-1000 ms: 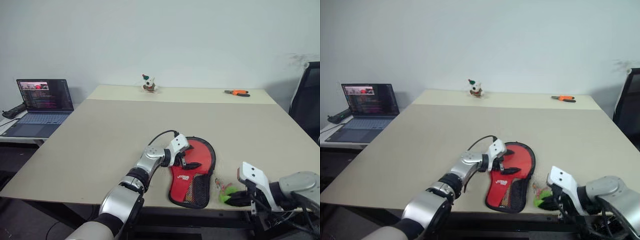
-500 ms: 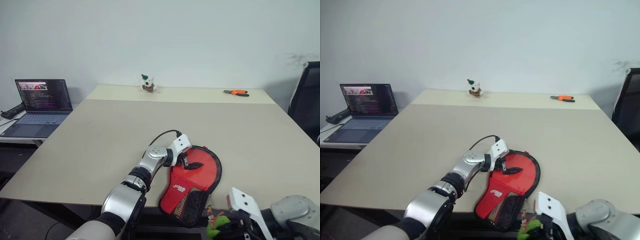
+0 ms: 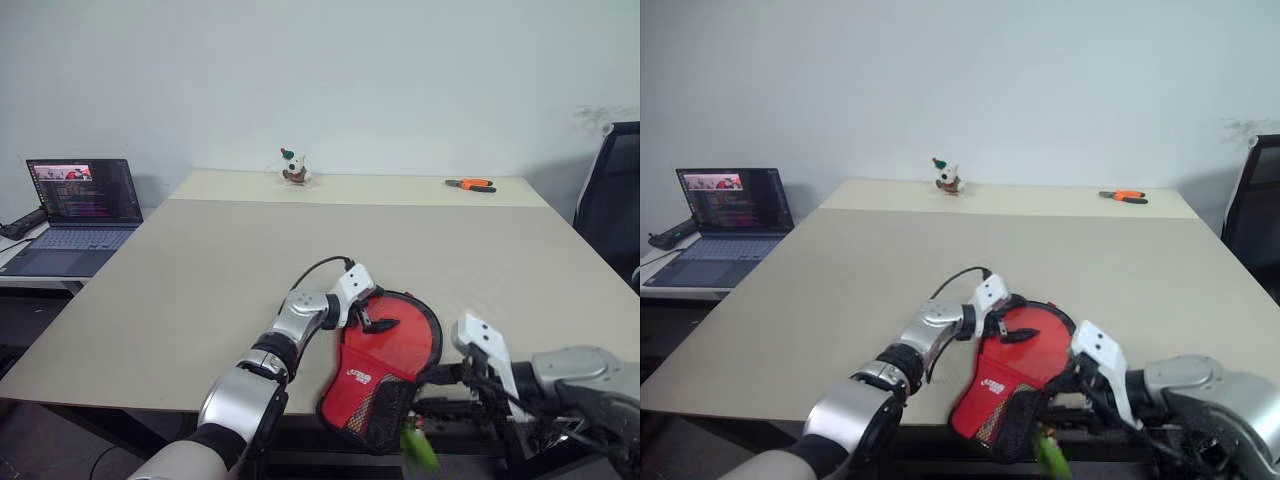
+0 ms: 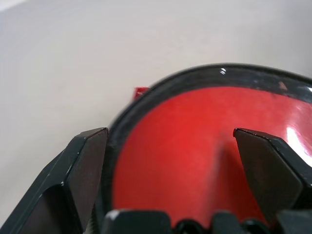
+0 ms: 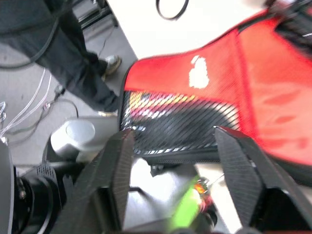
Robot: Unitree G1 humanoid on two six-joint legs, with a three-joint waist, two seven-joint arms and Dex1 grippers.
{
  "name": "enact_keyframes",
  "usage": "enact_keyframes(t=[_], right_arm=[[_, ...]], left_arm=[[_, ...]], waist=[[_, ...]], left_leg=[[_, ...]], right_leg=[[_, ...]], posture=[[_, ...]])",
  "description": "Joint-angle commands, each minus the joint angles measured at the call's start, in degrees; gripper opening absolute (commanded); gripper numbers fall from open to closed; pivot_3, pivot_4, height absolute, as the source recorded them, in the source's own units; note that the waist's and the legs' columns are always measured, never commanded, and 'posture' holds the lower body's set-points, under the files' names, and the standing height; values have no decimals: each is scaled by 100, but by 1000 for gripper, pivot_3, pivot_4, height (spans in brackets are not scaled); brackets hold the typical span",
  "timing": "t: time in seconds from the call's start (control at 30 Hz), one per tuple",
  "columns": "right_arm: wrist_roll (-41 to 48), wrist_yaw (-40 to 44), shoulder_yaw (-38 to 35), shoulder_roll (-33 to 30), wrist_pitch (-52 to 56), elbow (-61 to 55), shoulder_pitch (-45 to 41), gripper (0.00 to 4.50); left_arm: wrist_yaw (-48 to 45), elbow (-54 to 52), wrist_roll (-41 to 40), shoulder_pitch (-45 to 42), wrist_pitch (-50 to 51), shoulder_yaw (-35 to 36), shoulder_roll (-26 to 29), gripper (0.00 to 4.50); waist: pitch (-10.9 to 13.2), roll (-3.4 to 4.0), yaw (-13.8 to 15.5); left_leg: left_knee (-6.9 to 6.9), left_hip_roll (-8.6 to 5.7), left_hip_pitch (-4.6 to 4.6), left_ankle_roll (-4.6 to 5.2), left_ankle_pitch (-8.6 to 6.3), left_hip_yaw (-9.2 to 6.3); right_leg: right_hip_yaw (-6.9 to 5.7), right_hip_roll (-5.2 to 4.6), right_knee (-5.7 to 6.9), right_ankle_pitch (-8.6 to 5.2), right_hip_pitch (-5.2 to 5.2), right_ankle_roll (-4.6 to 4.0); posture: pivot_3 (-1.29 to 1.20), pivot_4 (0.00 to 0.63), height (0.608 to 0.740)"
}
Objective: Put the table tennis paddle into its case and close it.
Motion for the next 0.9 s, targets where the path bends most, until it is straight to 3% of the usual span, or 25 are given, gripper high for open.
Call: enact_keyframes(t=[0.03, 0.17, 0.33, 0.53, 0.77, 0.9], right_arm=[[-475, -660, -296, 296, -379, 949, -610, 2751], [-1395, -1345, 29, 778, -1039, 2042, -975, 2751], [-1625, -1539, 69, 1367, -1198, 2782, -1085, 2751], [-1851, -1727, 50, 1850, -1312, 3476, -1088, 2751], [-1988, -1763, 226, 2140, -1165, 3834, -1229, 2751], [-2123, -1797, 288, 2285, -1180, 4019, -1411, 1864]], left_arm=[[-357, -904, -613, 185, 211, 437, 338, 4500], [-1129, -2398, -1301, 768, 1330, 616, 882, 4500], [-2051, -4646, -2080, 1733, 3216, 532, 1947, 4500], [-2496, -6202, -2435, 2631, 4081, 438, 2997, 4500], [-2198, -6707, -2584, 2989, 4331, 506, 3235, 4500], [-2048, -6823, -2597, 3037, 4328, 433, 3202, 4500]], waist=[[2, -4, -31], [3, -2, -71], [10, 8, -158], [15, 17, -153], [20, 25, -147], [21, 28, -152]], left_leg=[[-1, 2, 5, 0, 0, 0], [-7, 4, 11, 0, 0, -1], [-20, 6, 8, 0, 0, -4], [-19, 9, 21, 0, 0, -9], [-18, 9, 22, 0, 0, -7], [-19, 10, 22, 0, 0, -5]], right_leg=[[4, 0, 2, 4, -1, -6], [14, 2, 5, 7, -2, -13], [36, 1, 2, 5, -11, -21], [41, 1, 8, 4, 0, -24], [41, 1, 8, 4, 1, -23], [41, 2, 8, 4, -1, -24]], posture=[[0, 150, 740], [0, 150, 740], [0, 150, 740], [0, 150, 740], [0, 150, 740], [0, 150, 740]])
